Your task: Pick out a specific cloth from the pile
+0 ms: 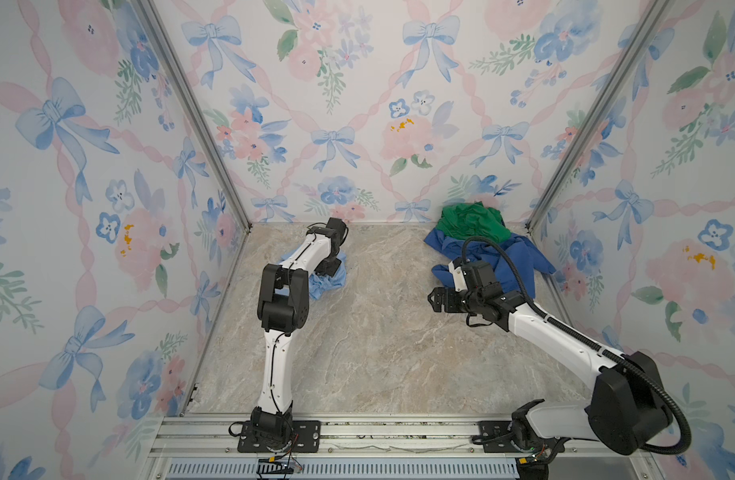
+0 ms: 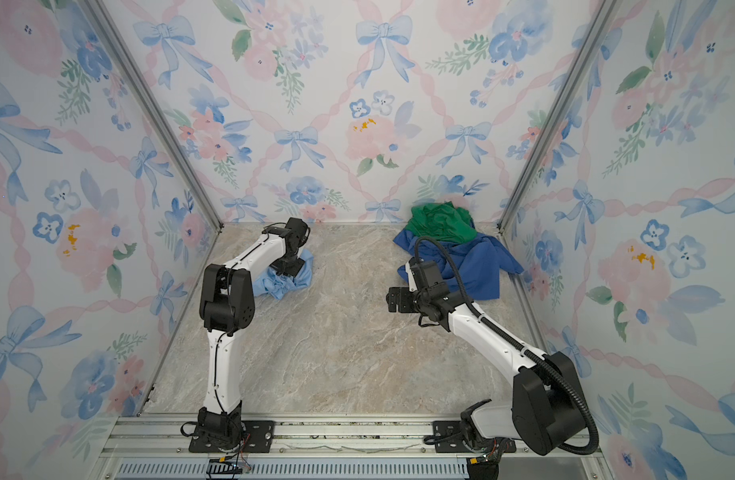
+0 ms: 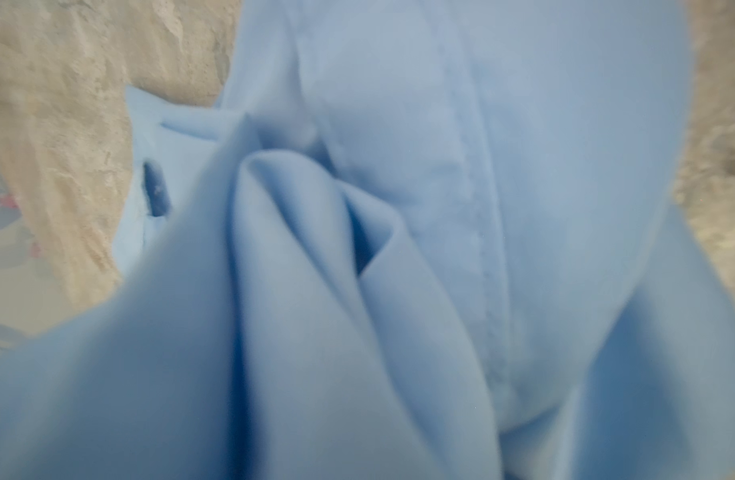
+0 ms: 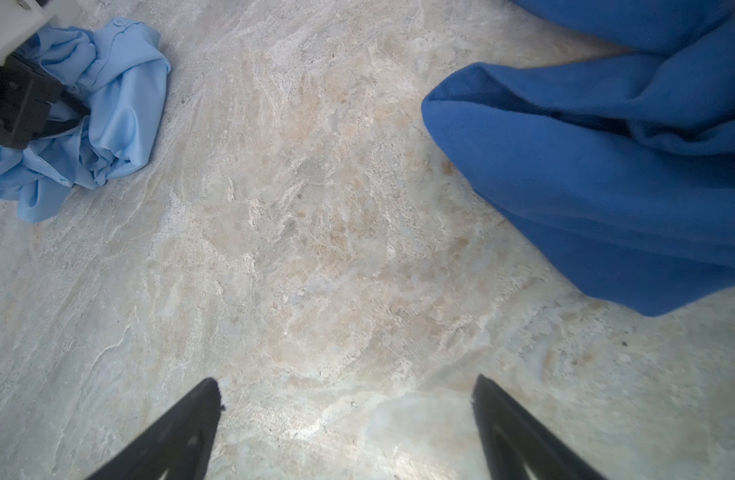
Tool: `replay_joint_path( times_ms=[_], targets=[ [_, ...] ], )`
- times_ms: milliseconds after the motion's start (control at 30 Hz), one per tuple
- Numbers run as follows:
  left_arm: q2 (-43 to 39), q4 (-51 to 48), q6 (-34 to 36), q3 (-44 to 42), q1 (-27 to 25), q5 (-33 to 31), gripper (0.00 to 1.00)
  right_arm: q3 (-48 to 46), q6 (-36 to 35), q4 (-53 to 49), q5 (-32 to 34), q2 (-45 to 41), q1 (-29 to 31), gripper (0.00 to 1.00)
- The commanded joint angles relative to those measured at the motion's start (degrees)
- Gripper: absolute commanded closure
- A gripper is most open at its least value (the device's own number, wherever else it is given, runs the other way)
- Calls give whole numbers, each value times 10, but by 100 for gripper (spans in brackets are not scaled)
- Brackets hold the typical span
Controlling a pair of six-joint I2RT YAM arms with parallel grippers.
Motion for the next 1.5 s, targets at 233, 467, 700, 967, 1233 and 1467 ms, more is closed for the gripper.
replay_joint_path(
  times_ms=[233, 467, 700, 967, 1233, 1467],
  targets=[
    [4, 89, -42, -62, 102, 225, 100, -8, 1, 3, 1, -9, -4, 3],
    [62, 102, -64, 8, 137, 179, 100, 0, 6, -2, -3, -12, -4, 3],
    [109, 111, -86, 91, 143, 223, 100, 19, 4, -27, 8, -20, 2, 3],
    [77, 111, -98, 82, 144, 204, 76, 26, 8, -25, 9, -18, 7, 3],
    [37, 111, -93, 88, 148, 214, 49, 42, 3, -28, 14, -13, 12, 3],
    [1, 111, -95, 88, 148, 203, 21, 31, 3, -32, 23, -21, 13, 3]
  ],
)
